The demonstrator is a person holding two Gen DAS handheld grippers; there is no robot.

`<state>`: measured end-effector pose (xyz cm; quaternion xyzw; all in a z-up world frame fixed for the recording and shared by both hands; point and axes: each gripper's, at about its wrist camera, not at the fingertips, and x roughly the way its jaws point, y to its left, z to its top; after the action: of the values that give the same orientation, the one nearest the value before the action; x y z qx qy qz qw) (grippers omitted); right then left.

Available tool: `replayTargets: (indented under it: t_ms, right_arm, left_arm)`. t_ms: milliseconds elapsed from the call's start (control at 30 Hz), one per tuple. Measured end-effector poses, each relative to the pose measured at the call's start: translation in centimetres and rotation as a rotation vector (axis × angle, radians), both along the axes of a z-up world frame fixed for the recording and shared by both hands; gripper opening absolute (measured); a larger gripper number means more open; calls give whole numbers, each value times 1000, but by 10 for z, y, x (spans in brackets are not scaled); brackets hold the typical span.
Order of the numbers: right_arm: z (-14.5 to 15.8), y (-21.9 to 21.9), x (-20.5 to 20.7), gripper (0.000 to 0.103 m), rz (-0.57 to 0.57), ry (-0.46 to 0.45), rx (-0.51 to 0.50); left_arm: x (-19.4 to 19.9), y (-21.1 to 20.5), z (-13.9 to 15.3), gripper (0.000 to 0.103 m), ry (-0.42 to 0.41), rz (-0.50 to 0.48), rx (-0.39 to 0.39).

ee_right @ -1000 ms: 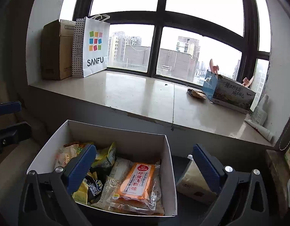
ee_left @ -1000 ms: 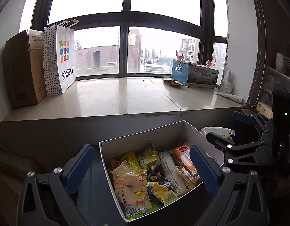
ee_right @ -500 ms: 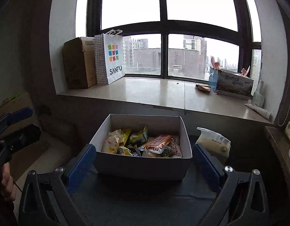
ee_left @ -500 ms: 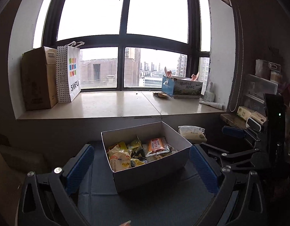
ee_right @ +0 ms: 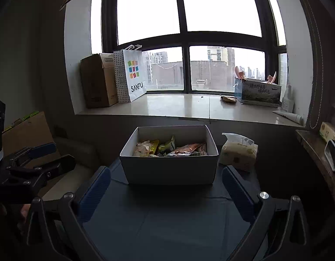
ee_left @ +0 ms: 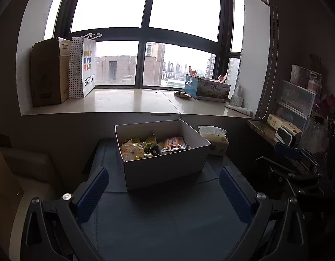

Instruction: Organize snacks

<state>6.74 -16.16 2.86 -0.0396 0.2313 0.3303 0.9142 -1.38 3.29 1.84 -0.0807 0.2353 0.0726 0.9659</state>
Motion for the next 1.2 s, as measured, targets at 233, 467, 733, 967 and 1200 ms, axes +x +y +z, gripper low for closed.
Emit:
replayTargets:
  t_ms: [233, 467, 733, 967, 1200]
  right_arm:
    - [-4, -3, 4, 103, -13, 17, 2]
    - [-7, 1, 3, 103, -12, 19, -18]
    - [-8, 2, 2, 103, -6, 18, -24]
    - [-8, 3, 2, 103, 0, 17, -25]
    - [-9, 3, 1, 103, 5, 23, -36]
  left_arm:
    - [4, -3, -2, 103, 15, -6, 10]
    - [6, -1, -3, 103, 21, 1, 11]
    - [6, -3, -3, 103, 24, -1, 21]
    - [8, -3, -3, 103, 30, 0, 25]
    - [7, 0, -6, 103, 34, 8, 22]
